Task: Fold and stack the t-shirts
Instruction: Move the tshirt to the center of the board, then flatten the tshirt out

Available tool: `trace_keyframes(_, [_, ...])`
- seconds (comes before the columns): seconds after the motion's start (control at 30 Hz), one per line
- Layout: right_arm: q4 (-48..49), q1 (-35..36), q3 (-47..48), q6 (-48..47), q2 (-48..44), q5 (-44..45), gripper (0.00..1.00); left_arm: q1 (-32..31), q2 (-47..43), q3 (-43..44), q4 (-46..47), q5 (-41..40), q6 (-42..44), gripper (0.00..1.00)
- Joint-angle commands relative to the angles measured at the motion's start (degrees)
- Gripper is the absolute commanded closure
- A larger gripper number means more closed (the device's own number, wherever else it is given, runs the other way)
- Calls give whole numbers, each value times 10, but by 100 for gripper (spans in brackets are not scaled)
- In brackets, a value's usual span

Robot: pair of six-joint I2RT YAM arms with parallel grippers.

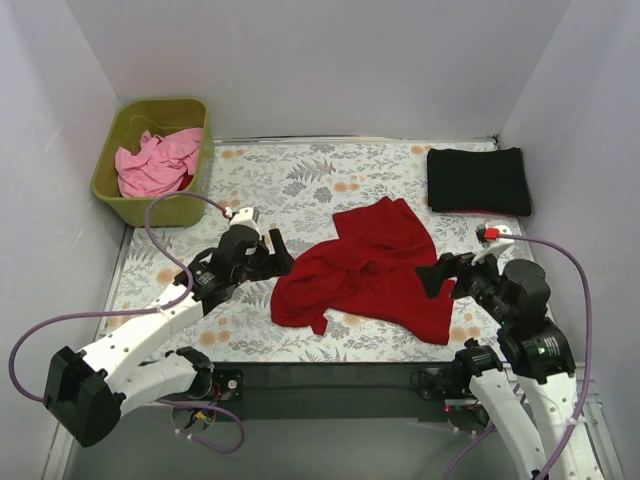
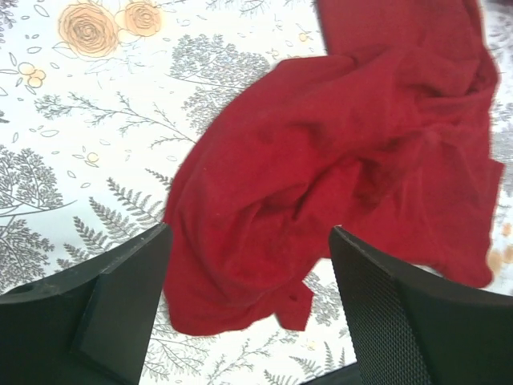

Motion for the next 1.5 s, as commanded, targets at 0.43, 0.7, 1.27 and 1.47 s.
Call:
trace_keyframes(0.43, [0, 2, -61, 15, 269, -76, 20, -85, 85, 8, -59, 105, -49, 25])
trace_keyframes(0.7, [31, 14, -102, 27, 370, -99, 23, -84, 137, 2, -91, 1, -72, 35])
trace_keyframes(1.27, [270, 317, -94, 231, 531, -150, 24, 136, 500, 321, -16, 40, 92, 59])
trace_keyframes(1.47, [345, 400, 73, 247, 675, -147, 20, 171, 564, 458, -11, 44, 138, 43])
